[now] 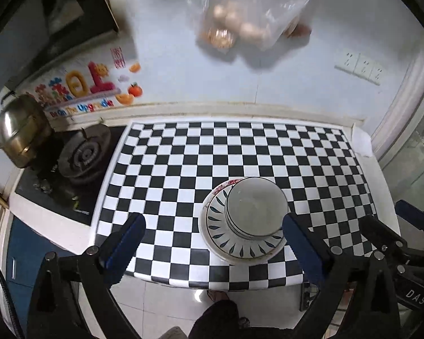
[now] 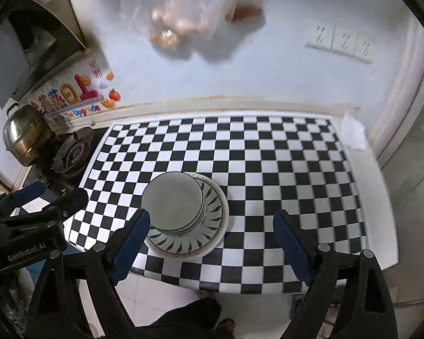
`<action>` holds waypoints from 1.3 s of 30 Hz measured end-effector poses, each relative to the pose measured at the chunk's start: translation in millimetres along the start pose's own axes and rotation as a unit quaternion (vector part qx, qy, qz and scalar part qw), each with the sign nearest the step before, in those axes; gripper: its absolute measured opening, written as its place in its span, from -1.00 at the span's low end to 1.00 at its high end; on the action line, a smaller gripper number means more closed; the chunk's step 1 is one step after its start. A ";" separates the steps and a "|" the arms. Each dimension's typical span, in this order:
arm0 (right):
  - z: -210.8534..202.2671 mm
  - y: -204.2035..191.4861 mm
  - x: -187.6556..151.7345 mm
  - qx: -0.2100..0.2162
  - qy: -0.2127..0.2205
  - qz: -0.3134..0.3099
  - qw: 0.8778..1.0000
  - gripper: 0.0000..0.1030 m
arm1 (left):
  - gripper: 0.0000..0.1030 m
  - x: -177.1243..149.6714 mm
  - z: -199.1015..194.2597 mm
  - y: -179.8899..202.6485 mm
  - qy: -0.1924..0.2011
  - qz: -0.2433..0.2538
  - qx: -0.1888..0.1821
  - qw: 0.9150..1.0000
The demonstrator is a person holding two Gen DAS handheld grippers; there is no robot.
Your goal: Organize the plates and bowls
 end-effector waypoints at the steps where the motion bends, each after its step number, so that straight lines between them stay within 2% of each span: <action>1: -10.7 -0.5 -2.2 -0.003 0.006 -0.001 1.000 0.77 | 0.93 -2.0 -10.8 -0.5 0.009 0.001 0.004 1.000; 7: -88.0 -6.2 -25.6 -0.027 0.037 -0.011 0.999 0.81 | 0.93 -26.9 -73.7 -5.5 0.042 0.005 0.013 0.999; 16: -192.7 -36.0 -77.8 -0.028 0.075 -0.019 0.997 0.82 | 0.93 -77.3 -154.4 -16.8 0.068 0.002 0.007 0.998; 19: -216.6 -45.0 -92.7 -0.033 0.087 -0.021 0.995 0.83 | 0.93 -90.6 -173.4 -19.5 0.076 0.002 0.006 0.997; 28: -260.9 -65.9 -123.6 -0.044 0.107 -0.031 0.993 0.83 | 0.93 -113.8 -203.0 -31.3 0.093 -0.002 0.008 0.996; 39: -273.0 -70.9 -123.7 -0.057 0.123 -0.027 0.990 0.83 | 0.93 -116.7 -217.3 -43.3 0.111 -0.006 0.010 0.994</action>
Point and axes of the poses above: each gripper's, at about its wrist camera, not at the fingertips, and z roughly the way its jaws point, y to its right, x to its top, the point moved 8 cm from there along z, roughly the way its jaws point, and after that the axes turned 8 degrees about -z, right-handed, at the moved point
